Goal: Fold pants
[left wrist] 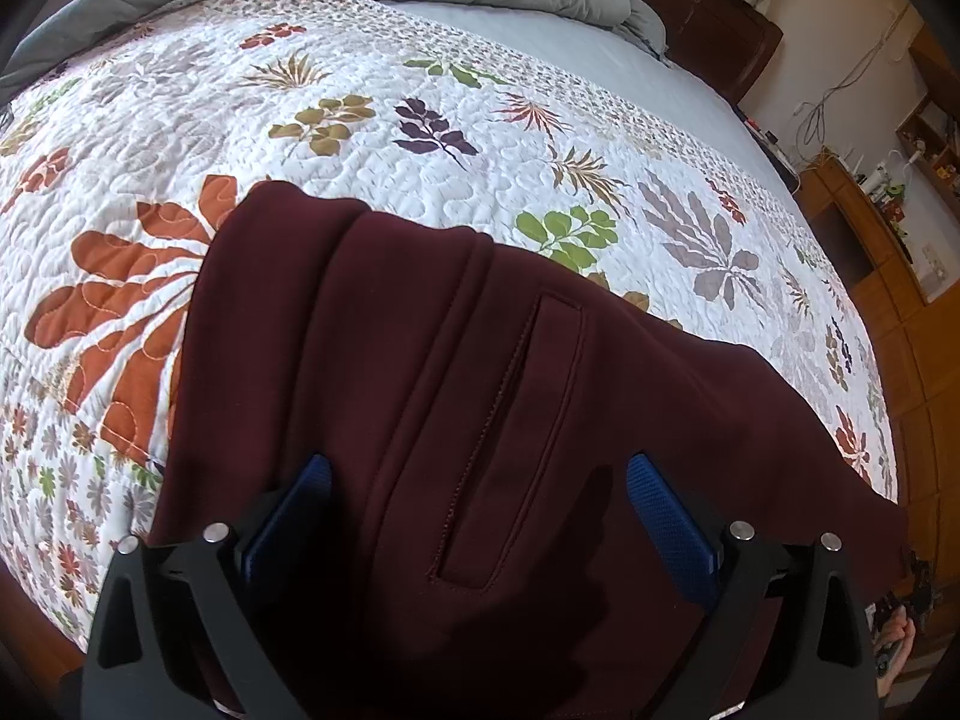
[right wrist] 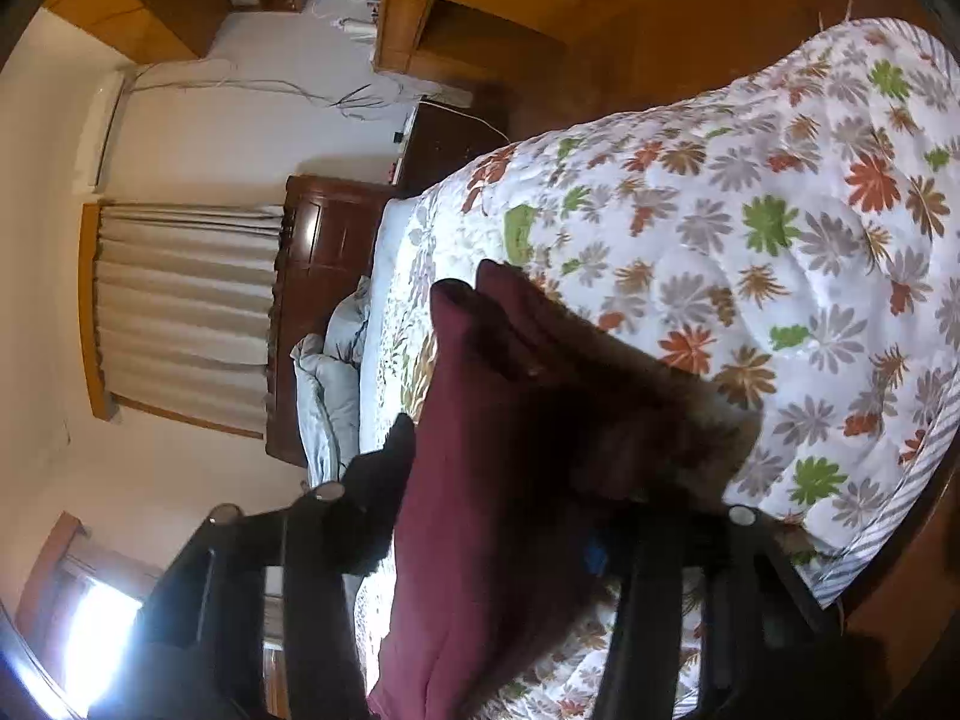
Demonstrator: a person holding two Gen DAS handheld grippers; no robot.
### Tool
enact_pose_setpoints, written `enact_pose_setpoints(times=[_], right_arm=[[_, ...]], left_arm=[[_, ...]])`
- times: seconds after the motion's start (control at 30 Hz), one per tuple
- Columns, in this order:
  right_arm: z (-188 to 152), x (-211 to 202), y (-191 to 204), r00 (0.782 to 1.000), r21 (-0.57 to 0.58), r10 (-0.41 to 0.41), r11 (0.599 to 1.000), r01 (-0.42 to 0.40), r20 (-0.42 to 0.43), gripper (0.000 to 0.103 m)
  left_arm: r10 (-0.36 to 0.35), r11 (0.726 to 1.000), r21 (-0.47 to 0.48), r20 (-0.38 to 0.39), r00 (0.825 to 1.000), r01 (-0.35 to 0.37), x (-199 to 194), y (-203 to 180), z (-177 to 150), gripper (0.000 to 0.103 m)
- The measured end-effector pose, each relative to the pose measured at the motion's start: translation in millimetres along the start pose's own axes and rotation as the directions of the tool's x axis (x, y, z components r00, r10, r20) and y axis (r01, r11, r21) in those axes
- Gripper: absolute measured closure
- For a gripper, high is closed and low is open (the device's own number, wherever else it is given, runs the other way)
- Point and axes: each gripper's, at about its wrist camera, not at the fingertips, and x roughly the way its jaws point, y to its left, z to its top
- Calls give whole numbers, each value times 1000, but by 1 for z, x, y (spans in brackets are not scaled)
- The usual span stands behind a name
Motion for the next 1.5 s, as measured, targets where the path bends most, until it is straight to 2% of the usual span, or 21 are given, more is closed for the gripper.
enact_pose_setpoints(times=[0.37,0.43,0.53,0.67,0.8,1.0,1.27,1.5], right_arm=[[-4,-17,-3,1000,0,-27,1000,27,-13,63],[-5,-12,2,998,-20,-58,998,58,-15,73],[-5,-8,6,995,-29,-98,995,98,-20,82],[-8,-8,22,988,-76,-152,986,151,-6,85],[-11,-10,55,982,-158,-190,969,191,20,85],[-23,-7,108,965,-303,-252,916,262,72,85],[-51,-6,168,955,-464,-272,835,297,122,85],[-87,-2,226,949,-610,-272,728,313,162,85]], left_arm=[[-19,1000,-7,4,1000,19,-2,3,-1,4],[-20,1000,-6,4,1000,20,-2,3,-2,4],[-24,1000,-5,4,1000,24,-2,3,-2,4],[-28,1000,-6,2,1000,28,-2,4,-2,4],[-34,999,-2,-1,999,34,-2,4,-2,4],[-65,998,0,-3,998,65,-4,8,-2,4],[-110,994,-13,17,994,110,-10,10,0,4],[-118,992,42,71,990,115,-24,5,-1,4]])
